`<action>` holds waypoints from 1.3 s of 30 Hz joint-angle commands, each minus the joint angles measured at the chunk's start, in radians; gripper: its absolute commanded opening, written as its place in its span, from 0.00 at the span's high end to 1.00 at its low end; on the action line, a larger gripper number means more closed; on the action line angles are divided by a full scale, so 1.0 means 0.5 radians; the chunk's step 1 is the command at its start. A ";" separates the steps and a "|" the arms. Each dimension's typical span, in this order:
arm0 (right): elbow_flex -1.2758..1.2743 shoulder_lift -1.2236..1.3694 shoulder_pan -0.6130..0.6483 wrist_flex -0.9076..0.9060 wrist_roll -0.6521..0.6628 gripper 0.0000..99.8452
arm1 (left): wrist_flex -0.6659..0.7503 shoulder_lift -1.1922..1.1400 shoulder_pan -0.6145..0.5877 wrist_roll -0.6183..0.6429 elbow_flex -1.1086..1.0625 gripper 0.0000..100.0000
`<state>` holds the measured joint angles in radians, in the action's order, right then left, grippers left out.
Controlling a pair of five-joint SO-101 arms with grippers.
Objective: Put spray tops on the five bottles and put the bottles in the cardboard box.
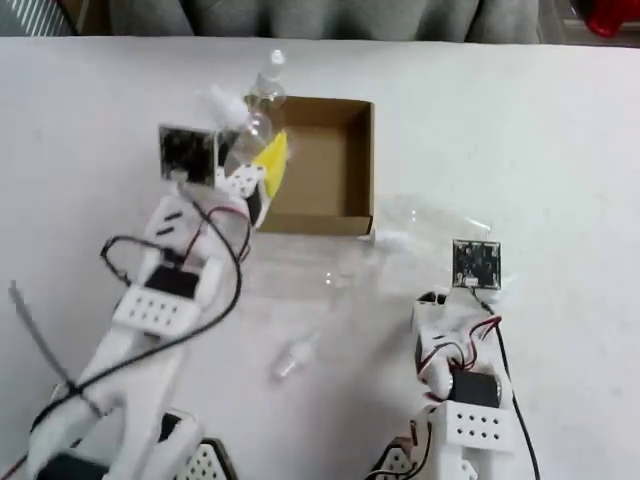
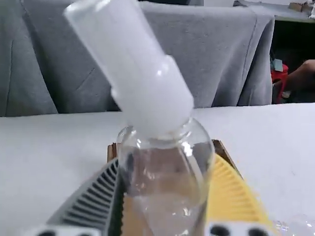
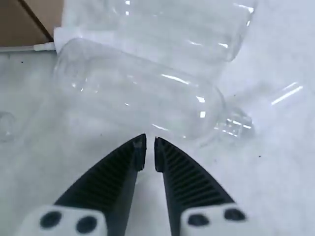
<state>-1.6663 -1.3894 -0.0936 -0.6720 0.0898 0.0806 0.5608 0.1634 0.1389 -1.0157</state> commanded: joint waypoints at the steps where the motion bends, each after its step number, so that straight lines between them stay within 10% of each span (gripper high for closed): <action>1: -0.003 -0.008 -0.023 0.032 0.021 0.98 | 0.074 -0.354 -0.011 -0.028 0.350 0.98; 19: -0.006 -0.005 -0.023 0.032 0.021 0.98 | 0.466 -1.413 -0.167 -0.028 0.872 0.98; 39: -0.006 -0.005 -0.023 0.023 0.021 0.98 | 0.519 -1.511 -0.146 -0.255 0.887 0.98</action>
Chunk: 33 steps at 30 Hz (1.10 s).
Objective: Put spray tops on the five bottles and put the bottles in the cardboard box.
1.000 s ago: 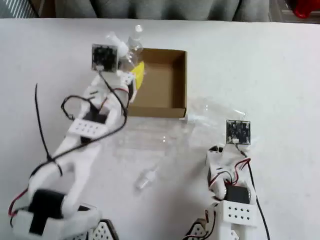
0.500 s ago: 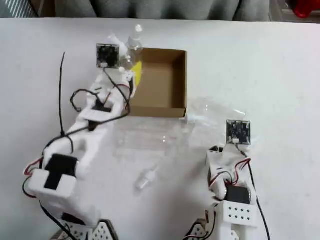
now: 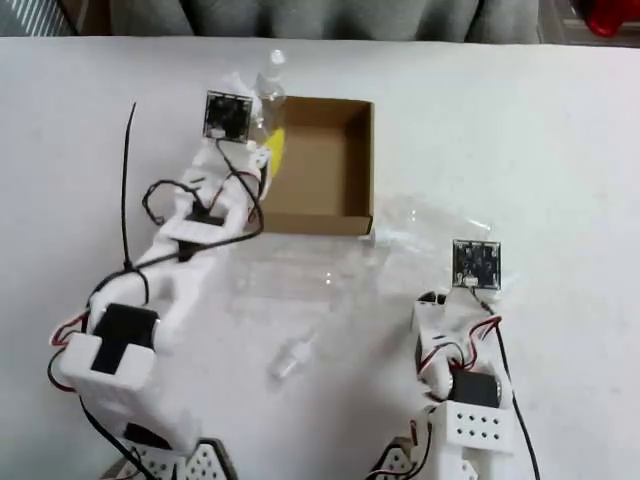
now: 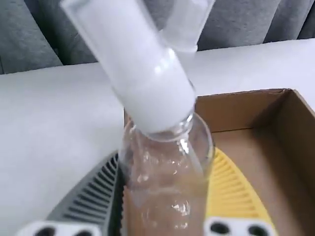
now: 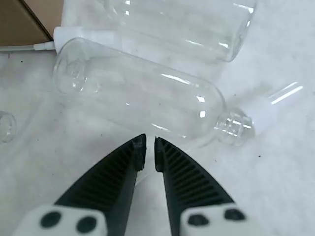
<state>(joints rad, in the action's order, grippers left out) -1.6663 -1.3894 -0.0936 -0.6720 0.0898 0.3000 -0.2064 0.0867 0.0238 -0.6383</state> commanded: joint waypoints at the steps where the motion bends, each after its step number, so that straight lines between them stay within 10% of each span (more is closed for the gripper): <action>1: -0.006 -0.005 -0.023 0.008 0.021 0.98 | 0.104 0.020 0.014 -0.025 0.132 0.98; 33: -0.006 -0.005 -0.023 0.002 0.021 0.98 | 0.203 -0.345 0.051 -0.028 0.242 0.98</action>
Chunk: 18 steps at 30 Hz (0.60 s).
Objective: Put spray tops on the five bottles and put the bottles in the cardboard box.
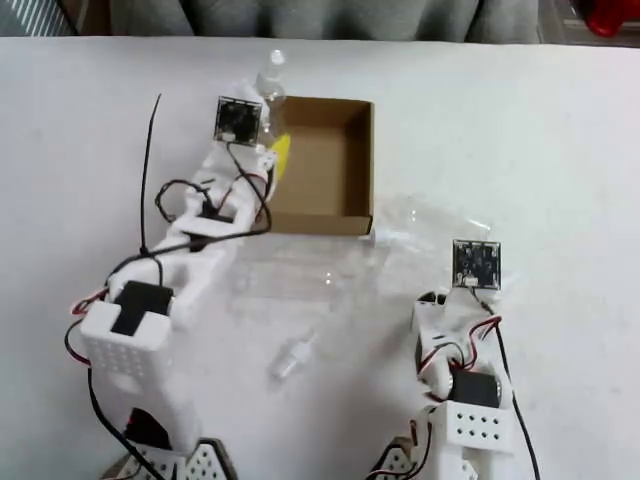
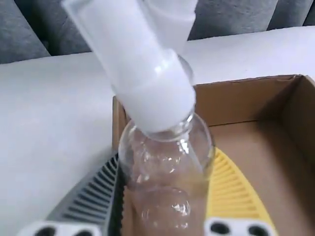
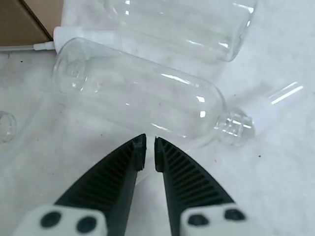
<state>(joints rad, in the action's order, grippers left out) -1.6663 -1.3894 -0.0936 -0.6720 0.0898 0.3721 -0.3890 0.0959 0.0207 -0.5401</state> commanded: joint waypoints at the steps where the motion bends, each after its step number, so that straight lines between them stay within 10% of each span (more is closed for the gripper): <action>1: -0.006 -0.005 -0.023 0.002 0.021 0.98 | 0.055 0.020 0.026 -0.021 0.046 0.96; 9: -0.006 -0.005 -0.023 0.002 0.021 0.98 | 0.052 0.023 0.023 -0.006 0.000 0.76; 18: -0.006 -0.005 -0.023 0.002 0.021 0.98 | 0.049 0.023 0.020 -0.018 -0.006 0.75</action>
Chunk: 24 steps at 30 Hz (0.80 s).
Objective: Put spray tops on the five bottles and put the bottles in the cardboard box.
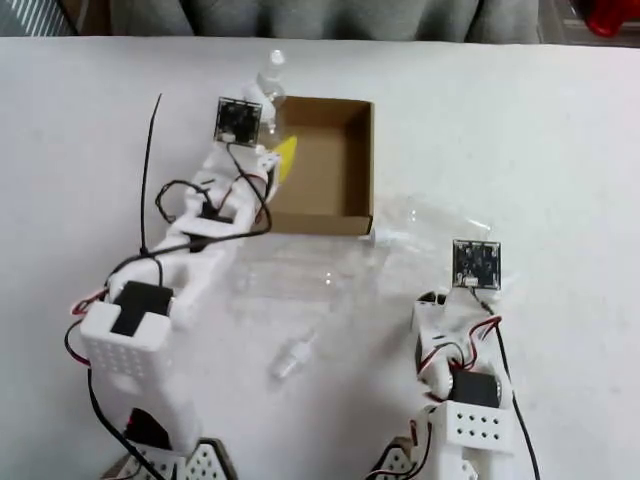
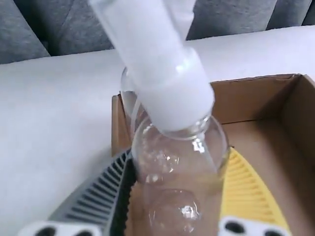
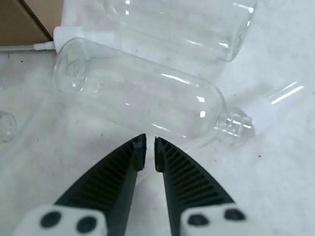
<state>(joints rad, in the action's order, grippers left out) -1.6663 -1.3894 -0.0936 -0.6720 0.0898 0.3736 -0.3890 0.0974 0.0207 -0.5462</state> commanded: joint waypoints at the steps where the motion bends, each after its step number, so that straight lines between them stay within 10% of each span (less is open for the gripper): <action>1: -0.006 -0.005 -0.023 0.002 0.021 0.98 | 0.046 0.023 0.017 -0.018 0.006 0.75; 24: -0.006 -0.005 -0.023 0.008 0.021 0.98 | 0.043 0.048 -0.002 -0.003 0.000 0.63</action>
<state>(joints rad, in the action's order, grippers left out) -1.6663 -1.3894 -0.0936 -0.6720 0.0898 0.3736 -0.3890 0.0974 0.0207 -0.5524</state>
